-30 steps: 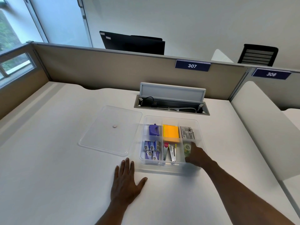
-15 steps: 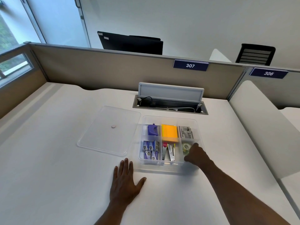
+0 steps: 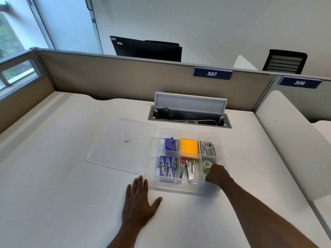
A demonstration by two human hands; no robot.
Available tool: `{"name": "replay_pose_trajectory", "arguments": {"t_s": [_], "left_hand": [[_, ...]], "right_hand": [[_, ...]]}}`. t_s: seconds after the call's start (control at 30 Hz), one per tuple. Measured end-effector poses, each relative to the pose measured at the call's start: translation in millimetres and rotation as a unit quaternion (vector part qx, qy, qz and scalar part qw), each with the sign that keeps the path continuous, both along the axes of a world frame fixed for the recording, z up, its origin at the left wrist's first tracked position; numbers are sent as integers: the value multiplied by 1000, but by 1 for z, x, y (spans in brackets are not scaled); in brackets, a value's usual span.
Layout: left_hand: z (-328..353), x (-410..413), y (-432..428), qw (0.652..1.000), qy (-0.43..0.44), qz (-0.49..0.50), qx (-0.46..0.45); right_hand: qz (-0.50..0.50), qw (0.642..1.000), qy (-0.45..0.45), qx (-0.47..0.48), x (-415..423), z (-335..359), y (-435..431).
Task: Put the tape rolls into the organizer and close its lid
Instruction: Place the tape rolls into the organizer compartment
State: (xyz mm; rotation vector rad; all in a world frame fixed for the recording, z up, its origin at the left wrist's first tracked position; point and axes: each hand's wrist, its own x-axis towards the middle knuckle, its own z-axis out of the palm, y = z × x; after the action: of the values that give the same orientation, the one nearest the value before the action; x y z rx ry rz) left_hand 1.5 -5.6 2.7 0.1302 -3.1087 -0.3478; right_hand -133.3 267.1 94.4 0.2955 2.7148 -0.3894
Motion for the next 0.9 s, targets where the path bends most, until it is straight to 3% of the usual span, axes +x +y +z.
{"name": "replay_pose_trajectory", "arguments": {"t_s": [0.9], "left_hand": [[3,1,1,1000,-3,-1,1]], "right_hand": [[-13,998,58,-2,4,-6,-6]]}}
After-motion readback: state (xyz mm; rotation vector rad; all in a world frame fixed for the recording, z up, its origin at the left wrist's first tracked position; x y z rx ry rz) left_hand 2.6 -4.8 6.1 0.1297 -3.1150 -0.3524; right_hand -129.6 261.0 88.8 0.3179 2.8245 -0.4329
